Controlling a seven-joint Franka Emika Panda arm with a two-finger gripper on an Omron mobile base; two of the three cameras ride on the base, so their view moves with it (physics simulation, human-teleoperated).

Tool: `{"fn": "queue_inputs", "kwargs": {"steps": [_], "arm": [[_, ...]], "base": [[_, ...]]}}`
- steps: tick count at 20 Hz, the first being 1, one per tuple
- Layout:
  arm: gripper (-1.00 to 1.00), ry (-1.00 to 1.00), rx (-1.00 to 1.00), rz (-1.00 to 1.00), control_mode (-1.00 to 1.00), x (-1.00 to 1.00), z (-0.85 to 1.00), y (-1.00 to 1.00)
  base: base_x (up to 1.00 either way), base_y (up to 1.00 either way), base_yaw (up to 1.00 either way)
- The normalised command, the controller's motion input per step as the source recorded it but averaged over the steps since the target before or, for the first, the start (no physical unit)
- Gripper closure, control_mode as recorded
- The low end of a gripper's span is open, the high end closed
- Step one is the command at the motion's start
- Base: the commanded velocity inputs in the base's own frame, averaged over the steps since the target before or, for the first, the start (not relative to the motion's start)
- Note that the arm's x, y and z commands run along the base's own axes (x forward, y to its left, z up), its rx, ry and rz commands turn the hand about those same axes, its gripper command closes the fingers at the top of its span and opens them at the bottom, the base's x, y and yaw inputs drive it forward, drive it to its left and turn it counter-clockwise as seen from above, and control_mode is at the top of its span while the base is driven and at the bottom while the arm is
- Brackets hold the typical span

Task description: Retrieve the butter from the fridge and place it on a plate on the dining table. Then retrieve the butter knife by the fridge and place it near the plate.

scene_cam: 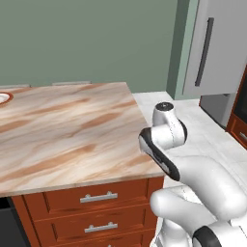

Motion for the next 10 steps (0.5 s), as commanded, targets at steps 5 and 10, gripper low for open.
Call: {"fn": "queue_inputs", "kwargs": {"steps": [5, 10], "arm": [[1.00, 0.00, 0.00, -0.05, -1.00, -0.96, 1.00, 0.00], [1.00, 0.09, 0.00, 0.00, -1.00, -0.85, 1.00, 0.00]], "base": [[0.00, 0.00, 0.00], [0.00, 0.00, 0.00]]}}
